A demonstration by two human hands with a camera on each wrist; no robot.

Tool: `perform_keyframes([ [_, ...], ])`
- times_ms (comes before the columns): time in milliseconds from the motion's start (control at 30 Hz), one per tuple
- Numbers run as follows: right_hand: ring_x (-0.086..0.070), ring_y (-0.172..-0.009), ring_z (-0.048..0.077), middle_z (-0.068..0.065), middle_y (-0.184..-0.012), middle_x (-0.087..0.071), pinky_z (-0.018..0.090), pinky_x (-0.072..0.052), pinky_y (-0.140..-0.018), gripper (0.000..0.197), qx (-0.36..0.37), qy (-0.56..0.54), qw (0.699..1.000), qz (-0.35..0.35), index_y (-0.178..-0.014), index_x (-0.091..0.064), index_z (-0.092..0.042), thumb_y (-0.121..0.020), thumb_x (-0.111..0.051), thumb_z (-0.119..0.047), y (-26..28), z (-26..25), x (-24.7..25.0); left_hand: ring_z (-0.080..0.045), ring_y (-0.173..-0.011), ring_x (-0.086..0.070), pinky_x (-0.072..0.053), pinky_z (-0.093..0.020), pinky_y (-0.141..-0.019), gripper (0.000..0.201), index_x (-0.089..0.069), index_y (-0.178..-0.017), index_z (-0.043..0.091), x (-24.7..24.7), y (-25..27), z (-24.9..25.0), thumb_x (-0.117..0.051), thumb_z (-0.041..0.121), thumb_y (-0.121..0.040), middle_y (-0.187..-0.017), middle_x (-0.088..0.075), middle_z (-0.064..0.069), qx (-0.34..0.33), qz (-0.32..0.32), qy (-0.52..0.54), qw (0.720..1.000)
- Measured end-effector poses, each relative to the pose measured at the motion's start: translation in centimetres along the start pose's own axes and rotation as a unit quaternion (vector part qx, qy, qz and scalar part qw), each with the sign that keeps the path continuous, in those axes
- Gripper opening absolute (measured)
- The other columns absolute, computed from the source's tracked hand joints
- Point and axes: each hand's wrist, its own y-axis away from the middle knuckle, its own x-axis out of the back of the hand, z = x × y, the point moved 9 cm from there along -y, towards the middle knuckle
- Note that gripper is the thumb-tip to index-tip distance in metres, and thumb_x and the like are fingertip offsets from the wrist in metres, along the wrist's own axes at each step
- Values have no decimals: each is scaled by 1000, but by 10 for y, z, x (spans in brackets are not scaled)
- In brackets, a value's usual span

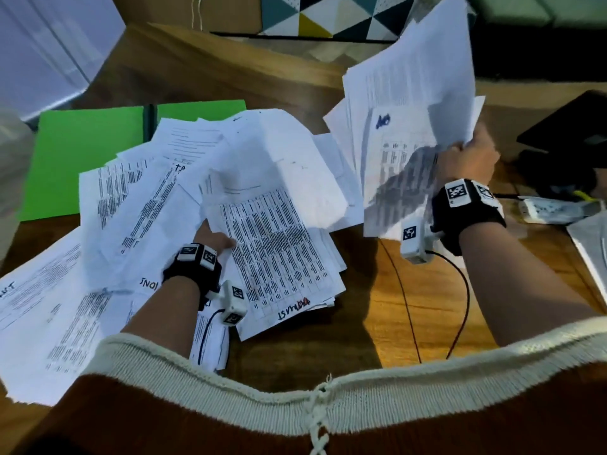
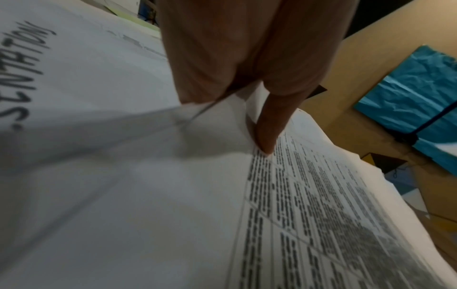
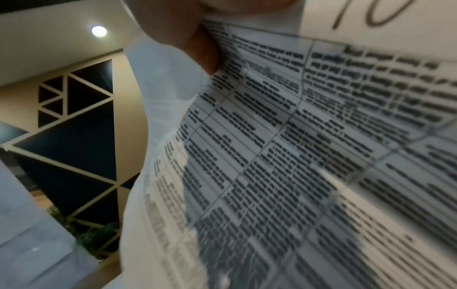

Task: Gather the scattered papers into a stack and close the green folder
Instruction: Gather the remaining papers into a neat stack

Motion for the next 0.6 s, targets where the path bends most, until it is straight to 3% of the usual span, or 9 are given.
perform_keyframes([
  [167,-54,-117,34,18,-129,-58,34,-43,-89,37,-83,-3,995,-54,-128,-53,-3,-93,-40,-7,9,-7,-26,-37,-123,-48,-44,-39,-95,72,-29,-143,0,-5,4,-8,-68,3,-82,-138,-46,-21,31,-14,45,998],
  [233,-52,-121,33,18,-133,-55,34,-42,-93,38,-125,-4,989,-83,-129,-52,0,-95,-40,-8,11,-7,-37,-35,-113,-53,-48,-34,-81,74,-29,-142,-1,-7,2,-14,-70,8,-81,-125,-53,-18,39,-22,89,995],
  [267,-52,-122,33,18,-133,-55,34,-42,-95,38,-116,5,987,-113,-129,-54,1,-96,-41,-10,10,-10,-47,-34,-108,-55,-49,-33,-77,76,-34,-138,-2,-7,1,-15,-75,17,-78,-119,-56,-19,44,-29,135,989],
  [300,-52,-122,34,19,-132,-55,34,-43,-96,36,-105,24,980,-165,-128,-56,1,-97,-44,-12,11,-12,-60,-35,-109,-56,-50,-35,-83,85,-38,-137,-1,-9,1,-16,-79,35,-72,-122,-57,-20,52,-39,182,981],
  [367,-53,-121,34,18,-131,-57,34,-43,-95,34,-96,86,958,-257,-124,-61,-1,-97,-49,-20,26,-12,-86,-37,-126,-47,-39,-48,-105,99,-37,-143,9,-12,-1,-19,-66,68,-69,-141,-46,-18,78,-66,231,968],
  [433,-53,-121,32,17,-132,-56,31,-42,-91,38,-98,137,931,-325,-123,-59,1,-97,-51,-25,55,-6,-109,-37,-139,-30,-26,-54,-113,98,-29,-148,19,-20,-6,-26,-54,75,-72,-152,-32,-12,116,-99,323,934],
  [500,-51,-123,30,17,-134,-53,31,-40,-94,38,-82,181,899,-389,-122,-59,2,-95,-54,-24,93,6,-133,-39,-134,-39,-41,-52,-102,94,-34,-147,22,-22,-11,-26,-54,75,-72,-149,-37,-16,126,-110,406,898],
  [567,-51,-123,29,15,-135,-53,29,-39,-98,35,-62,201,864,-457,-122,-62,-3,-93,-57,-22,134,20,-157,-35,-119,-55,-53,-43,-85,94,-40,-143,25,-21,-15,-28,-60,76,-66,-138,-52,-14,117,-115,404,900],
  [600,-52,-122,28,13,-134,-54,29,-40,-98,34,-48,218,843,-489,-123,-62,-5,-93,-58,-21,152,29,-168,-31,-120,-55,-50,-45,-90,106,-40,-143,29,-23,-21,-34,-68,78,-53,-139,-52,-10,126,-119,398,901],
])
